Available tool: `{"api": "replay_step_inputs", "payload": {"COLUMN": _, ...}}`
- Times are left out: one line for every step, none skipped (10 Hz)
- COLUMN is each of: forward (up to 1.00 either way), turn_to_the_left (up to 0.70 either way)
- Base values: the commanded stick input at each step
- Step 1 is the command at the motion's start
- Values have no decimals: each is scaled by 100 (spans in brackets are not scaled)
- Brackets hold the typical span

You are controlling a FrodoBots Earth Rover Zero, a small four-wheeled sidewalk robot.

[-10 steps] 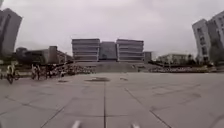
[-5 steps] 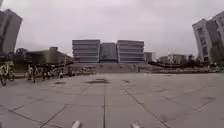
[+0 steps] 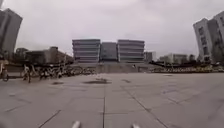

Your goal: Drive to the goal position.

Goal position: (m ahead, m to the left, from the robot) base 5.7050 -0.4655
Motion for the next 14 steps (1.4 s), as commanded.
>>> {"api": "replay_step_inputs", "payload": {"forward": 70, "turn_to_the_left": 0}}
{"api": "replay_step_inputs", "payload": {"forward": 70, "turn_to_the_left": 0}}
{"api": "replay_step_inputs", "payload": {"forward": 70, "turn_to_the_left": 0}}
{"api": "replay_step_inputs", "payload": {"forward": 70, "turn_to_the_left": 0}}
{"api": "replay_step_inputs", "payload": {"forward": 70, "turn_to_the_left": 0}}
{"api": "replay_step_inputs", "payload": {"forward": 70, "turn_to_the_left": -1}}
{"api": "replay_step_inputs", "payload": {"forward": 70, "turn_to_the_left": -16}}
{"api": "replay_step_inputs", "payload": {"forward": 70, "turn_to_the_left": -35}}
{"api": "replay_step_inputs", "payload": {"forward": 70, "turn_to_the_left": -35}}
{"api": "replay_step_inputs", "payload": {"forward": 70, "turn_to_the_left": -2}}
{"api": "replay_step_inputs", "payload": {"forward": 70, "turn_to_the_left": -1}}
{"api": "replay_step_inputs", "payload": {"forward": 70, "turn_to_the_left": 0}}
{"api": "replay_step_inputs", "payload": {"forward": 70, "turn_to_the_left": 0}}
{"api": "replay_step_inputs", "payload": {"forward": 70, "turn_to_the_left": 0}}
